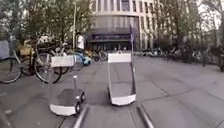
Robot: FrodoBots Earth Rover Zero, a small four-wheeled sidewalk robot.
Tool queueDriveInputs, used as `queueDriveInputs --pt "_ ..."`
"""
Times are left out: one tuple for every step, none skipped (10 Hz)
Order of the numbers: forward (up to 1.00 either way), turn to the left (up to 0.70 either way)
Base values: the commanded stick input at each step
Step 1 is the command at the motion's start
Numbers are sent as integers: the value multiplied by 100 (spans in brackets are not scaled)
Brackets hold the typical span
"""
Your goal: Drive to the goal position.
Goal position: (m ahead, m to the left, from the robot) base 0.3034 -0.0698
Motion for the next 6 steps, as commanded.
queueDriveInputs --pt "0 0" --pt "0 0" --pt "1 0" --pt "14 0" --pt "25 0" --pt "35 0"
